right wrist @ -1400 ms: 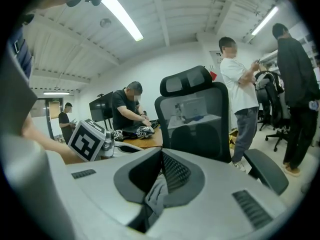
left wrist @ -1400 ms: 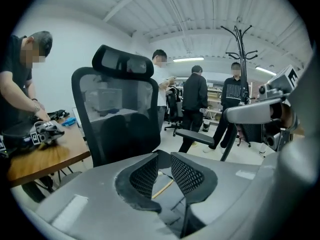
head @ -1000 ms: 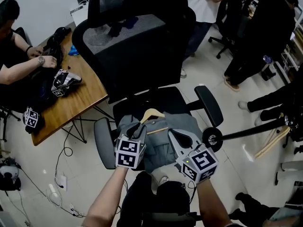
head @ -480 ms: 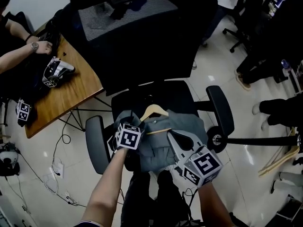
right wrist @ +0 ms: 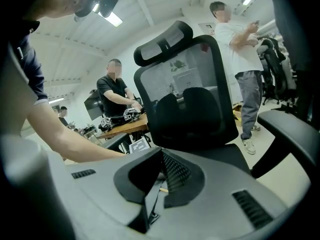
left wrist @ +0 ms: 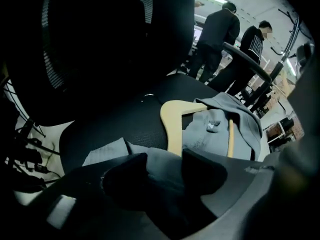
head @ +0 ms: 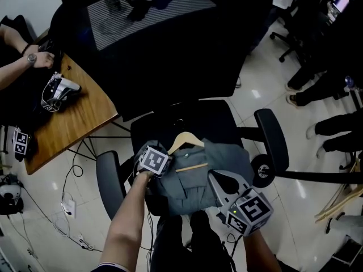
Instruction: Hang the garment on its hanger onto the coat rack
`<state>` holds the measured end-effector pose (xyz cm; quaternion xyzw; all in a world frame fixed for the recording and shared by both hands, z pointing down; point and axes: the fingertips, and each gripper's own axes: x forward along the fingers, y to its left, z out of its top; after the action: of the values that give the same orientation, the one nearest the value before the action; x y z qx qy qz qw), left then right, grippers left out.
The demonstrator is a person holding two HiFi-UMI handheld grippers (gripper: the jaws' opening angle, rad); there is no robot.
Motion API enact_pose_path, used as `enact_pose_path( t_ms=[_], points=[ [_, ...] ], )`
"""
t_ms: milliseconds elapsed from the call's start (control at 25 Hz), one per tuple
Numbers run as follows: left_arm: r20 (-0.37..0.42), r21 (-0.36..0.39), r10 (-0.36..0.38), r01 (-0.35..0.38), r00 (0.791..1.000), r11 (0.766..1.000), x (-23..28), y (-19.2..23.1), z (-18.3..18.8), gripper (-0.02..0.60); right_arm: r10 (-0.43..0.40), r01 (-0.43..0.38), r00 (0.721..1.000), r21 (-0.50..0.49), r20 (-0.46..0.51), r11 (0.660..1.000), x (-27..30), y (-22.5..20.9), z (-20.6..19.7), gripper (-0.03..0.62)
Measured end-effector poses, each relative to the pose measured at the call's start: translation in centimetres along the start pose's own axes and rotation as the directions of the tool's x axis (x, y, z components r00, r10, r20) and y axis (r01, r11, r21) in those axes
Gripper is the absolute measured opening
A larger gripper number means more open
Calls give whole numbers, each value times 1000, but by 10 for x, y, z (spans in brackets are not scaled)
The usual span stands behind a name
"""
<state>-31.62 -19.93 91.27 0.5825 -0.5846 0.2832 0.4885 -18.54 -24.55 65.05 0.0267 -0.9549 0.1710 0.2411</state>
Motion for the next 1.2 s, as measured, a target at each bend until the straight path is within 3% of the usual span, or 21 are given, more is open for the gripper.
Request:
enact_pose_path(
  t_ms=[160,280,360,480,680,840,960,1080,1200],
  points=[
    [-99,75,-58,66,993,995,5,-5,-3,118,-2,2,1000,3,-1,1000,8,0,0,11],
    [-150,88,-87,101,985,991,5,-11,-9,110,2,-2,1000,9,-2,1000,13,1,-2,11],
    [-158,108,-64,82,985,991,10,-14,-14,112,2,-2,1000,16,0,1000,15,0,-3,11],
    [-101,148,-11,26,995,989,20,-16,-7,109,3,-3,1000,21,-1,1000,18,1,-5,11],
    [-102,154,7,9,995,988,13,-16,-4,97,6,-6,1000,21,3,1000,18,8,-3,11],
    [-14,181,71,-67,997,981,-11,-18,11,96,-14,14,1000,14,12,1000,6,5,2,11],
    [84,223,145,-161,986,962,-41,-20,34,97,-27,27,999,0,25,1000,-5,5,10,11],
    [162,281,212,-251,964,926,-73,-20,57,95,-34,35,998,-8,55,999,-14,9,22,11],
    [207,315,229,-286,951,905,-104,-26,73,95,-42,45,994,-28,97,999,-27,16,42,11]
  ],
)
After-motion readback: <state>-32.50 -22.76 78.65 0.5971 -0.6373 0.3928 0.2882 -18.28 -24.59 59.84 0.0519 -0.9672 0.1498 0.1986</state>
